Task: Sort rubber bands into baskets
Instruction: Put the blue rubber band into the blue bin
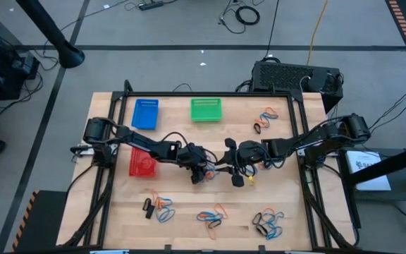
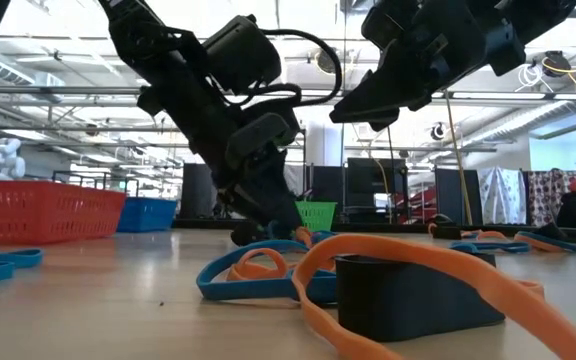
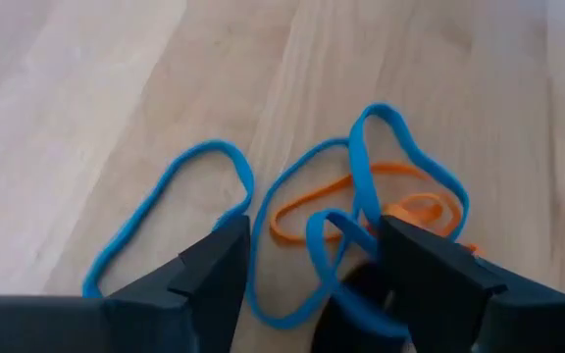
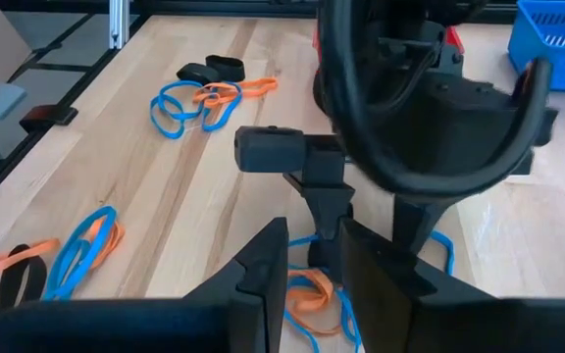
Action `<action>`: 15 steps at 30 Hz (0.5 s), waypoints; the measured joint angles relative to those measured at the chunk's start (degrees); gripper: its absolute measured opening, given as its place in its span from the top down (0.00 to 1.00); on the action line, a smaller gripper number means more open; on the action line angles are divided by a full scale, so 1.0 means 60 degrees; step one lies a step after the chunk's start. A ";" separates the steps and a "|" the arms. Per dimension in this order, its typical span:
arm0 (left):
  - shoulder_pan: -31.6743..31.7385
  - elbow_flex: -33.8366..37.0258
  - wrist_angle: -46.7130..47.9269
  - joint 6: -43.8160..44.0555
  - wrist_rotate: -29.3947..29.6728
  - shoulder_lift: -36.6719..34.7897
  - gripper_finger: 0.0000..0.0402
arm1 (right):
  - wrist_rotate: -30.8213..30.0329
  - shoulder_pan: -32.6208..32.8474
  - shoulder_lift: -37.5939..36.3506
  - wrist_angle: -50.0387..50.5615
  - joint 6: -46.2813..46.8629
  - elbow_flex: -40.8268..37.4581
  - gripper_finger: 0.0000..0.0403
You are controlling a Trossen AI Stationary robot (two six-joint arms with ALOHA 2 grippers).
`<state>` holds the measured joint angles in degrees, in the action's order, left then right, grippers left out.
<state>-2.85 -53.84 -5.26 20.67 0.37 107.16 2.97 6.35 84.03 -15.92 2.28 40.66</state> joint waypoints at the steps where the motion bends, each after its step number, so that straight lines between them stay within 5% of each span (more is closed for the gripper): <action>1: 0.0000 0.0000 -0.0005 0.0000 -0.0058 0.0003 0.49 | -0.0002 0.0000 0.0000 0.0004 -0.0001 0.0000 0.77; 10: -0.0002 -0.0166 -0.0022 -0.0502 -0.0060 -0.0001 0.95 | -0.0002 0.0000 0.0000 0.0000 -0.0040 0.0000 0.77; 15: -0.0007 -0.0316 0.0151 -0.0649 -0.0060 -0.0275 0.97 | -0.0002 0.0000 0.0000 0.0005 -0.0040 -0.0004 0.77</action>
<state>-2.90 -55.74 -4.35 16.77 0.01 105.51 2.96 6.35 84.03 -15.90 2.04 40.64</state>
